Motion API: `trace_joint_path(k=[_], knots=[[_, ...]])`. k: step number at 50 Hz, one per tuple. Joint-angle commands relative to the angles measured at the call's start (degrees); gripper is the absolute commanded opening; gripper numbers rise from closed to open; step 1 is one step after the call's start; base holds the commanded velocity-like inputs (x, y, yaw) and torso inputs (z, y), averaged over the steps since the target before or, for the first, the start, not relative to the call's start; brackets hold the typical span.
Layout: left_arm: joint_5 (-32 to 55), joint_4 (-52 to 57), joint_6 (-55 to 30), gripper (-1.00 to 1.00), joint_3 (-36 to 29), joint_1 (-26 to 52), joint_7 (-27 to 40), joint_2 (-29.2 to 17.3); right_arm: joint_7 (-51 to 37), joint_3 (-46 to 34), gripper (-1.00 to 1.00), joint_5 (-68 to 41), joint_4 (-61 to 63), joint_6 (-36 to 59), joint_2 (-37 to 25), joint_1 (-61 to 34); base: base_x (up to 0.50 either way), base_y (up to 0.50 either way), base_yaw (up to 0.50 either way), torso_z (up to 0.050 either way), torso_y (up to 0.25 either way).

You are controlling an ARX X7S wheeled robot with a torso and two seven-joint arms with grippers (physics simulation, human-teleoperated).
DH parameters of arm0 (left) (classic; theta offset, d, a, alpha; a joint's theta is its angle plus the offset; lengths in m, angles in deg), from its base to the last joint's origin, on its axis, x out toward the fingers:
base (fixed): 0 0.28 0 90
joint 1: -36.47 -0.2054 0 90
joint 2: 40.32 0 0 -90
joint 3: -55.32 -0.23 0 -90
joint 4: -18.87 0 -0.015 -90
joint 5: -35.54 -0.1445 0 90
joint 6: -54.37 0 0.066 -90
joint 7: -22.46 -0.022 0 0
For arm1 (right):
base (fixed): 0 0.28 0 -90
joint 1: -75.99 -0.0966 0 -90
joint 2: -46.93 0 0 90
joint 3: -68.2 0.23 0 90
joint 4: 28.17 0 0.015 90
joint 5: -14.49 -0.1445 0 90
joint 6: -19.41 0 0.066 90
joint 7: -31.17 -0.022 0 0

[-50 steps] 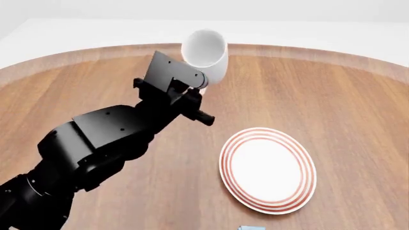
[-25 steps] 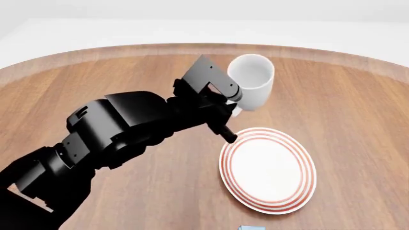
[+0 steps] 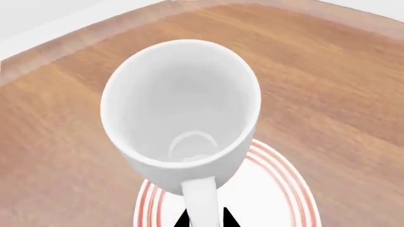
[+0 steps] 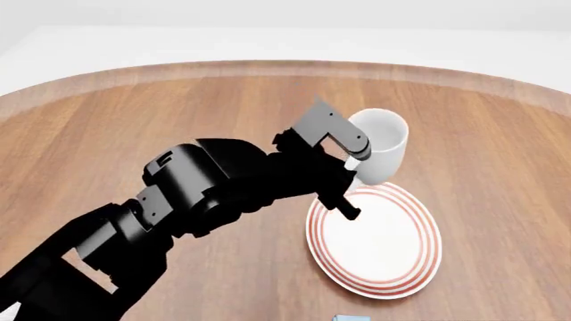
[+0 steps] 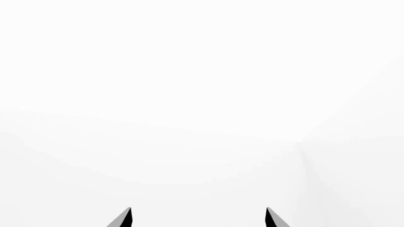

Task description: Pick up the white mug and put it on the plate, and put the chocolate pudding to the right of the plate.

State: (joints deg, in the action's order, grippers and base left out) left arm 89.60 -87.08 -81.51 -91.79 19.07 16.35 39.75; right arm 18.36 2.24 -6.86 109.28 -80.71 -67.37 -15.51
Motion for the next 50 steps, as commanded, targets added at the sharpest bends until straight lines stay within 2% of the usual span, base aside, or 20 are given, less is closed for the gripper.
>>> trace_joint_path(k=[1, 14, 34, 50], knots=[[1.00, -4.69, -2.19, -1.00, 1.42, -0.30, -0.62, 4.65, 0.92, 1.52, 1.00, 0.51, 0.46, 0.31, 0.70, 0.25, 0.00, 0.00, 0.00, 0.000, 0.000], [1.21, -10.45, -3.07, -1.00, -0.14, 0.09, -0.58, 7.97, 1.15, 1.66, 1.00, 0.27, -0.49, -0.83, 0.89, 0.48, 0.00, 0.00, 0.00, 0.000, 0.000], [5.33, -15.69, -1.55, -1.00, -2.60, -0.37, -0.47, 9.63, 1.10, 1.25, 1.00, 0.60, -0.85, -1.28, 1.05, 0.96, 0.00, 0.00, 0.00, 0.000, 0.000], [14.43, -18.88, 4.46, -1.00, -13.63, 0.99, 1.00, 9.79, 0.93, 1.56, 1.00, 0.32, -0.97, -1.52, 0.90, 1.37, 0.00, 0.00, 0.00, 0.000, 0.000]])
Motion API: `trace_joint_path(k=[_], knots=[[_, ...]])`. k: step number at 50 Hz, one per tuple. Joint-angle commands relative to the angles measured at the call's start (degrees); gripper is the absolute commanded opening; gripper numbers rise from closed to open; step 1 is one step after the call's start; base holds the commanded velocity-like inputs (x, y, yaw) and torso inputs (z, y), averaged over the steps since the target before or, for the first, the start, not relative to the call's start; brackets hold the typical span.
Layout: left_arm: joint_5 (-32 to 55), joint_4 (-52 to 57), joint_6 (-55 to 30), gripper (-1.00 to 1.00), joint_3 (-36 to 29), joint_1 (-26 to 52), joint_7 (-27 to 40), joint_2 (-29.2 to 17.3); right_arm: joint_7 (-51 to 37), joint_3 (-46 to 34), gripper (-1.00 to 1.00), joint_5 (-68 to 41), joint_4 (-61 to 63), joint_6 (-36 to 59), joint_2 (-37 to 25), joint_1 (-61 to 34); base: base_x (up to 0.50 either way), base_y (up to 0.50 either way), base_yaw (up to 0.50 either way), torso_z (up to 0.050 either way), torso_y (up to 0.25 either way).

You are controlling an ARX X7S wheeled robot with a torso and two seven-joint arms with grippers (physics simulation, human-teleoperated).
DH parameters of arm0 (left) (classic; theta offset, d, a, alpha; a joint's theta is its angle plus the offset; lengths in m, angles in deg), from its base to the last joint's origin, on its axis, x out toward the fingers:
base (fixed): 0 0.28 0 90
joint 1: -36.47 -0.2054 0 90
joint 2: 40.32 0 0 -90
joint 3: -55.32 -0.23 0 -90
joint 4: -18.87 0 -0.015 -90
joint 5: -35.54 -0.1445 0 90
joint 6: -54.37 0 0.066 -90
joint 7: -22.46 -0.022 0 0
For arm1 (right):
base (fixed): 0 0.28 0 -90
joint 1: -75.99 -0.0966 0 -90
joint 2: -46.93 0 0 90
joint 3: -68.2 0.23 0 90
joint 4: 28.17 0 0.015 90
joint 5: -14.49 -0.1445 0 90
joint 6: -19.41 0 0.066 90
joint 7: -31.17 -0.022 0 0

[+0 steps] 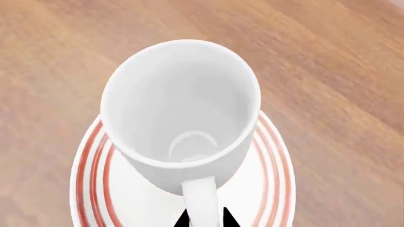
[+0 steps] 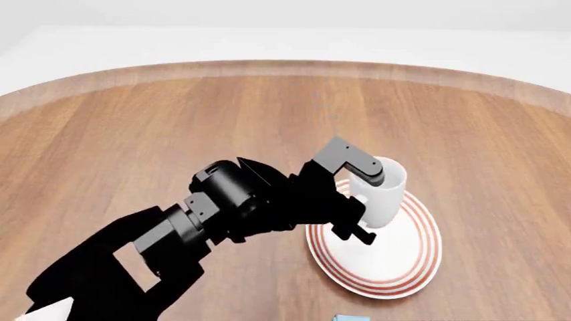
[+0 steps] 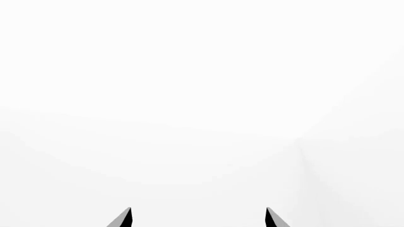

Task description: Pick up the white mug and put it on the plate, and put the chocolate pudding to the right of the plate.

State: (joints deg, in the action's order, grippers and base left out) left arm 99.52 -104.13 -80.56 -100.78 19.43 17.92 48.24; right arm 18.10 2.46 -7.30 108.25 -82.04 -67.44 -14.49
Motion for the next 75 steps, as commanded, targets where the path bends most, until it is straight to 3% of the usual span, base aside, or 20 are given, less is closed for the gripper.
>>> trace_joint_path(k=[1, 25, 46, 47, 71, 75], knots=[[5.03, -1.94, 3.70, -1.00, -5.06, 0.79, -0.51, 1.29, 1.15, 1.36, 1.00, 0.70, 0.07, -0.15, 0.95, 0.35, 0.00, 0.00, 0.00, 0.000, 0.000], [16.73, -5.03, 12.97, -1.00, -21.80, 4.55, -0.05, 1.42, 1.34, 1.21, 1.00, 0.80, -0.89, -1.33, 1.21, 0.94, 0.00, 0.00, 0.00, 0.000, 0.000], [16.37, -4.94, 14.30, -1.00, -23.44, 3.88, 0.52, 1.43, 1.46, 1.30, 1.00, 0.60, -1.66, -2.21, 1.17, 1.22, 0.00, 0.00, 0.00, 0.000, 0.000], [16.13, -4.93, 14.29, 1.00, -23.52, 3.68, 0.67, 1.43, 1.53, 1.25, 1.00, 0.64, -1.77, -2.36, 1.21, 1.23, 0.00, 0.00, 0.00, 0.000, 0.000], [16.16, -5.80, 13.86, 1.00, -22.89, 3.72, 1.75, 1.41, 0.95, 0.77, 1.00, 0.83, -1.21, -1.63, 0.75, 1.12, 0.00, 0.00, 0.00, 0.000, 0.000], [17.05, -0.98, 13.59, 1.00, -22.12, 4.04, 3.81, -0.74, 0.93, 0.28, 1.00, 1.21, -1.03, -1.56, 0.81, 1.10, 0.00, 0.00, 0.00, 0.000, 0.000]])
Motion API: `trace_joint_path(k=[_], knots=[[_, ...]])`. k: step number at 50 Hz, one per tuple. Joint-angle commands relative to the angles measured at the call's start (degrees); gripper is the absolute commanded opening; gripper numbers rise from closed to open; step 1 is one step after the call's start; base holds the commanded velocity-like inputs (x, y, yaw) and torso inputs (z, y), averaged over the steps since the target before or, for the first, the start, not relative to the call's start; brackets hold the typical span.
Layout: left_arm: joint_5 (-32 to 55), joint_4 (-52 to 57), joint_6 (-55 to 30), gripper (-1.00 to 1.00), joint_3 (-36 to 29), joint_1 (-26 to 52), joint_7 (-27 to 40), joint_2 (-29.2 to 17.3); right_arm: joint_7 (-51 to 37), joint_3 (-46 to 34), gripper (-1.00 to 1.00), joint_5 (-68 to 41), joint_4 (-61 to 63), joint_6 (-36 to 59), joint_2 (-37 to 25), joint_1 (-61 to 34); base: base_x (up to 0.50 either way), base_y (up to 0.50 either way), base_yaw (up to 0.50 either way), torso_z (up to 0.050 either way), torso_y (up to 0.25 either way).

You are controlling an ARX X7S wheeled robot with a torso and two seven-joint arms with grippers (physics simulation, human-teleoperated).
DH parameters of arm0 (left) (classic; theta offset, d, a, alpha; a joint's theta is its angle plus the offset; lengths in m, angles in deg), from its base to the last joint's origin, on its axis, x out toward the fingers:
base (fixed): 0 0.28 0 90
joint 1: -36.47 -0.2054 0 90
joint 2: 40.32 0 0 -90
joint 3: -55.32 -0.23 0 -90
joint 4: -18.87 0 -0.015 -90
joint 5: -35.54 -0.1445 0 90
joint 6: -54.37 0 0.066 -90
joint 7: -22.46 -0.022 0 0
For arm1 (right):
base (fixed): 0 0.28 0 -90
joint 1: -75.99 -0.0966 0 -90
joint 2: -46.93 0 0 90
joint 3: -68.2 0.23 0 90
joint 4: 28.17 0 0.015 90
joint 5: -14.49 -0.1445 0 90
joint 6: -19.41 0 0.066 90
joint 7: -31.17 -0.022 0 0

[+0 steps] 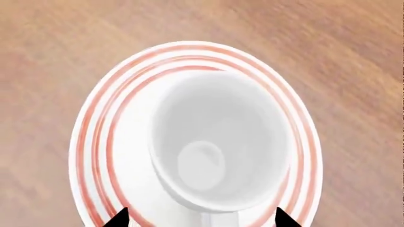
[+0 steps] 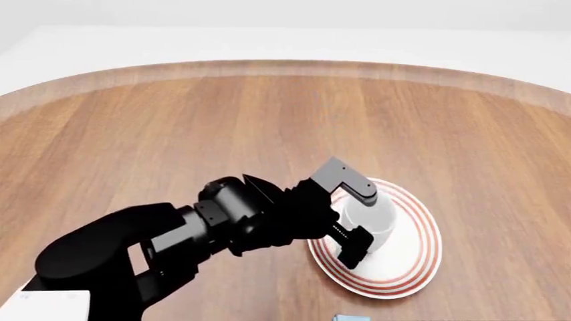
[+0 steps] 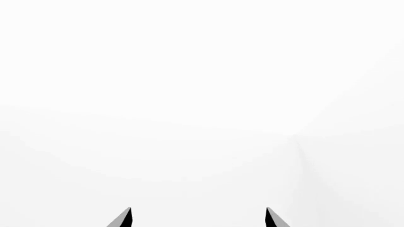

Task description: Pick up the white mug and put it on the plate, and put the chocolate pudding to the right of the plate.

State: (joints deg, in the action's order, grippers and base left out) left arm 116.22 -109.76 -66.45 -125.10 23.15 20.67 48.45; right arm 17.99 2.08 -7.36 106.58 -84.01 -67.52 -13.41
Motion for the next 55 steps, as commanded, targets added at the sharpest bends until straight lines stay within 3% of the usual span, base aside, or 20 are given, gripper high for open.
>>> trace_joint_path(k=[1, 33, 55], knots=[[0.89, 6.00, -0.85, 1.00, 2.48, 0.36, 1.85, -1.63, 1.02, 0.44, 1.00, 1.39, 0.78, 0.50, 0.90, 0.00, 0.00, 0.00, 0.00, 0.000, 0.000], [4.01, 41.93, -2.22, 1.00, 6.47, 3.89, 14.75, -18.37, 0.39, -0.39, 1.00, 1.64, 2.71, 1.41, 0.51, 0.92, 0.00, 0.00, 0.00, 0.000, 0.000], [4.55, 57.60, 1.75, 1.00, 12.34, 6.04, 19.32, -30.06, 0.32, -1.18, 1.00, 2.09, 2.66, 1.23, 0.44, 1.14, 0.00, 0.00, 0.00, 0.000, 0.000]])
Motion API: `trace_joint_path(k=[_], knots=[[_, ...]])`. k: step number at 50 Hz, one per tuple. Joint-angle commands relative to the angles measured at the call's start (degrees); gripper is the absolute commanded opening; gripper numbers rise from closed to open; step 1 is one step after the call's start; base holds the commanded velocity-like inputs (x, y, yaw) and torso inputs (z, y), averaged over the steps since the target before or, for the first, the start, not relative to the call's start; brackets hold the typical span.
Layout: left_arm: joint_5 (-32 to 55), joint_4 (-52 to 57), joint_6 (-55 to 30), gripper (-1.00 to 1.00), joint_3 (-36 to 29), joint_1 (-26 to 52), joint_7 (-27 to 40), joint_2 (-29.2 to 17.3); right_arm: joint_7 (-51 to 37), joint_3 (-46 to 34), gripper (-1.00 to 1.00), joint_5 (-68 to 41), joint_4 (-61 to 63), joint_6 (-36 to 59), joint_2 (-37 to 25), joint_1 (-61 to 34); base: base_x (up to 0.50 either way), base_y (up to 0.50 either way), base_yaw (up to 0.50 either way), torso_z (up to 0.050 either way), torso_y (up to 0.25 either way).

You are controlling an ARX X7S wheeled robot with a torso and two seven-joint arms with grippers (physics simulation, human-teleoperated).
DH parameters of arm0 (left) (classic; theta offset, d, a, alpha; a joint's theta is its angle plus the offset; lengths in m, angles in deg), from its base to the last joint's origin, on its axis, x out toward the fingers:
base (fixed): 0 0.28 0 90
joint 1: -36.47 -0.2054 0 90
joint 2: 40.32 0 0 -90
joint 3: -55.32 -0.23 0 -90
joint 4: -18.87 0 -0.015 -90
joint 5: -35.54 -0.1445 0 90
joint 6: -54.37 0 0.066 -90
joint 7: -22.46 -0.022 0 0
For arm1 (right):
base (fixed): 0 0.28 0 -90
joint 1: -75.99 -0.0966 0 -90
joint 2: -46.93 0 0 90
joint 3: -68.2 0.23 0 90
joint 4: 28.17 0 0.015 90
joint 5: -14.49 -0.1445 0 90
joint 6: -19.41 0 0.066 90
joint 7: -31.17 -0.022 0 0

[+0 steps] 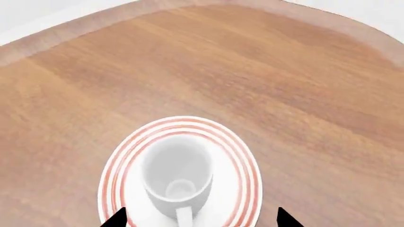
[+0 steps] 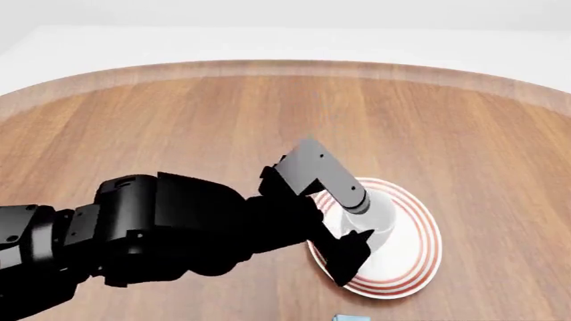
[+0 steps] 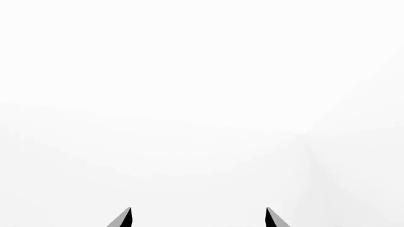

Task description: Pick up the white mug and put it on the plate, and put the chocolate pudding to the right of the plate.

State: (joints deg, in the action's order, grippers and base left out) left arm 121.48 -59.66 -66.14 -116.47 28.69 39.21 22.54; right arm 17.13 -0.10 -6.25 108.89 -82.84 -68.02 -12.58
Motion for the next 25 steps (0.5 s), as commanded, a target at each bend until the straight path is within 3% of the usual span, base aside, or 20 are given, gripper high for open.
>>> trace_joint_path(k=[1, 25], knots=[[-1.22, 8.25, 1.61, 1.00, 3.90, 0.76, 0.81, -4.70, 1.21, 0.93, 1.00, 1.00, 0.31, -0.01, 0.95, 0.33, 0.00, 0.00, 0.00, 0.000, 0.000], [1.24, 10.74, 8.29, 1.00, 11.28, 0.47, -0.54, -17.49, 1.37, -0.66, 1.00, 1.90, -0.27, -0.60, 1.22, 0.39, 0.00, 0.00, 0.00, 0.000, 0.000]])
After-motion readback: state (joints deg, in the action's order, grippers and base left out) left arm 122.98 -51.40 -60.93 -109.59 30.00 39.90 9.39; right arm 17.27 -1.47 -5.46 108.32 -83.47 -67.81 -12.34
